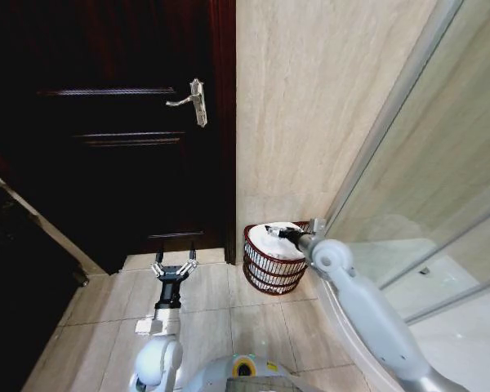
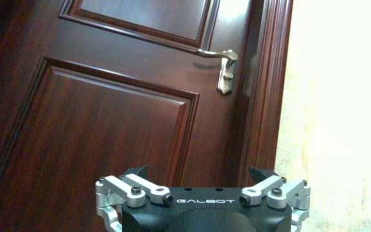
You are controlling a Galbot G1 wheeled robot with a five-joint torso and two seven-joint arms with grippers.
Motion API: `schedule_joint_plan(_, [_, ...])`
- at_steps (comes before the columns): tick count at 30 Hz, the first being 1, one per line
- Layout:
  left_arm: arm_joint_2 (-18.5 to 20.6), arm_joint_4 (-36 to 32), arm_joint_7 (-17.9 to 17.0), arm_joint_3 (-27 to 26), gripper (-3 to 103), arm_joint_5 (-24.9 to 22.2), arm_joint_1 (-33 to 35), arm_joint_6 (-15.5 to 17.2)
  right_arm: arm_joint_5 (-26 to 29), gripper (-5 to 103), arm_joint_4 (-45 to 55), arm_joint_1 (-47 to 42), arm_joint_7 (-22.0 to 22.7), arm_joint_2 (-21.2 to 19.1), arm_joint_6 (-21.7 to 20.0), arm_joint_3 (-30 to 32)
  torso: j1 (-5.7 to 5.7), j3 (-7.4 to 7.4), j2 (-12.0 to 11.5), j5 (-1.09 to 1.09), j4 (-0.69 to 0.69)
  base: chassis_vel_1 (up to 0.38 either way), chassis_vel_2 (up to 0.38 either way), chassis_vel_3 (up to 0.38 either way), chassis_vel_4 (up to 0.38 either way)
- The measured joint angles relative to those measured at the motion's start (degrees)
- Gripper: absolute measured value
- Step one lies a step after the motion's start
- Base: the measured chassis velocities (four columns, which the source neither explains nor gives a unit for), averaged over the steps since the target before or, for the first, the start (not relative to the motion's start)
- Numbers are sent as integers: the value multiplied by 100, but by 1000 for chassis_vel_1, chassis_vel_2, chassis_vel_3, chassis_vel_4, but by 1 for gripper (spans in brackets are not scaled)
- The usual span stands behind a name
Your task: Discard the used towel into the hamper.
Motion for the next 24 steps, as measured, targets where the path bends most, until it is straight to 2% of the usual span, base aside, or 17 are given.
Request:
schedule_joint_plan(1, [7, 0, -22, -3, 100, 0, 10, 2, -204, 100, 225, -218, -352, -129, 232, 230, 0, 0, 0, 1, 0, 0, 0, 0, 0])
schedule_joint_plan(3, [5, 0, -37, -3, 100, 1, 17, 2, -307, 100, 328, -346, -488, -184, 370, 342, 0, 0, 0, 1, 0, 0, 0, 0, 0])
schedule_joint_plan(6, [-35, -12, -124, -5, 100, 5, 72, 1, -1407, 100, 472, -1131, -1415, -248, 1524, 872, 0, 0, 0, 0, 2, 0, 0, 0, 0])
schedule_joint_plan(7, [-35, -12, -124, -5, 100, 5, 72, 1, -1407, 100, 472, -1131, -1415, -248, 1524, 872, 0, 0, 0, 0, 2, 0, 0, 0, 0])
schedule_joint_plan(9, [-56, -43, -222, -23, 100, 14, 105, 1, -2423, 100, 424, -1912, -2436, -71, 2473, 1365, 0, 0, 0, 2, -2, 0, 0, 0, 0])
schedule_joint_plan(10, [-55, -51, -313, -22, 100, 47, 119, 2, -2826, 100, 415, -2287, -2814, 100, 2924, 1592, 0, 0, 0, 3, -1, 0, 0, 0, 0])
schedule_joint_plan(11, [-41, -58, -393, -13, 100, 76, 130, 7, -3083, 100, 416, -2567, -2991, 267, 3268, 1744, 0, -1, 0, 2, -1, 0, 0, 0, 0])
schedule_joint_plan(12, [-41, -58, -393, -13, 100, 76, 130, 7, -3083, 100, 416, -2567, -2991, 267, 3268, 1744, 0, -1, 0, 2, -1, 0, 0, 0, 0])
schedule_joint_plan(14, [-15, -83, -519, 4, 100, 187, 175, 24, -3454, 100, 441, -3177, -3128, 696, 4030, 2043, 0, 0, 1, 1, -1, 0, 0, 0, 0])
schedule_joint_plan(15, [-24, -98, -540, 8, 100, 244, 196, 37, -3562, 100, 443, -3347, -3142, 833, 4248, 2139, 0, -1, 1, 0, 0, 0, 0, 0, 0])
schedule_joint_plan(16, [-24, -98, -540, 8, 100, 244, 196, 37, -3562, 100, 443, -3347, -3142, 833, 4248, 2139, 0, -1, 1, 0, 0, 0, 0, 0, 0])
schedule_joint_plan(18, [-73, -167, -612, 19, 100, 424, 275, 98, -3833, 100, 384, -3749, -3223, 1166, 4816, 2441, 0, -1, 1, 0, 0, 0, 0, 0, 0])
schedule_joint_plan(19, [-79, -216, -621, 19, 100, 476, 335, 129, -3860, 100, 360, -3894, -3250, 1239, 4954, 2538, 0, -1, 1, 1, 0, 0, 0, 0, 0])
schedule_joint_plan(24, [13, -390, -640, 25, 100, 527, 600, 122, -3788, 100, 439, -4363, -3245, 1290, 5124, 2732, -1, 0, 1, 0, 0, 0, 0, 0, 0])
